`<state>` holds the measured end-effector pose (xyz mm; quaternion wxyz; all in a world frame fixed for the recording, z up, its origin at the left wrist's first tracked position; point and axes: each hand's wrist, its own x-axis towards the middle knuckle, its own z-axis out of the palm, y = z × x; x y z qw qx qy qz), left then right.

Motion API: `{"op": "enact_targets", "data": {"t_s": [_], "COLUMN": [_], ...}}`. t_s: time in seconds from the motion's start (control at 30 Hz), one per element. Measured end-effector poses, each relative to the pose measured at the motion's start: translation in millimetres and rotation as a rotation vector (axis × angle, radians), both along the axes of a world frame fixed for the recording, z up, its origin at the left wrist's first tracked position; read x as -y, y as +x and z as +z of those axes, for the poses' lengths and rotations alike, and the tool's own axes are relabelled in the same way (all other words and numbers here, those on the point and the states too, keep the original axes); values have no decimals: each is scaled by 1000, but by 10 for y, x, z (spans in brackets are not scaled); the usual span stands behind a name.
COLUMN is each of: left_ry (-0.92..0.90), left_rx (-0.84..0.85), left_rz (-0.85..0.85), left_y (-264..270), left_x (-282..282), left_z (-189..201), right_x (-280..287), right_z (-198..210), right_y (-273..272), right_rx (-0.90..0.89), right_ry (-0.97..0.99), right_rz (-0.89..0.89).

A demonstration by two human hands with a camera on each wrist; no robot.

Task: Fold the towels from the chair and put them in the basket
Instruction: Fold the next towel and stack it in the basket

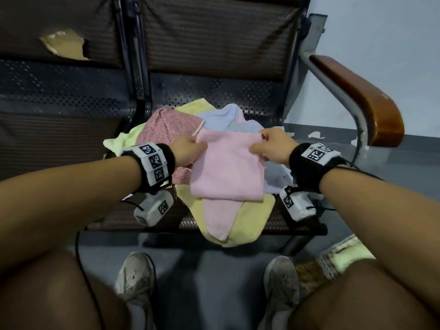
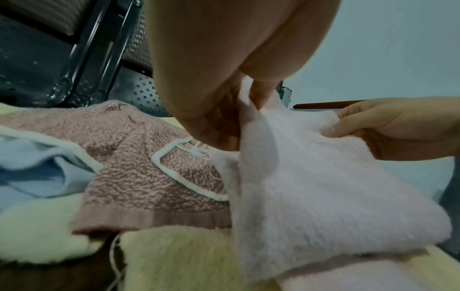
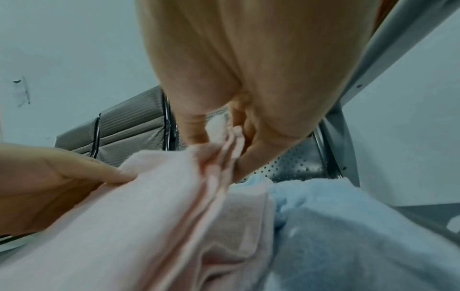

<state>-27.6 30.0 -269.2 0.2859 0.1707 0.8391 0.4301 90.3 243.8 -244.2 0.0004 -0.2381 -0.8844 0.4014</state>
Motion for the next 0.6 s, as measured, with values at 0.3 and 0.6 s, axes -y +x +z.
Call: {"op": "enact_targets", "data": {"t_s": [0.3, 0.6], "left_ry": [-12, 58], "left_rx": [-81, -248], "left_rz": [148, -123], "left_y": [-38, 179], "left_x": [-86, 125], "left_z": [-248, -281], "right_x": [-34, 189], "right_z": [-351, -385], "right_y": [-206, 297], "right_rx": [-86, -84], "right_ry": [138, 343], "right_rz": [-71, 335]}}
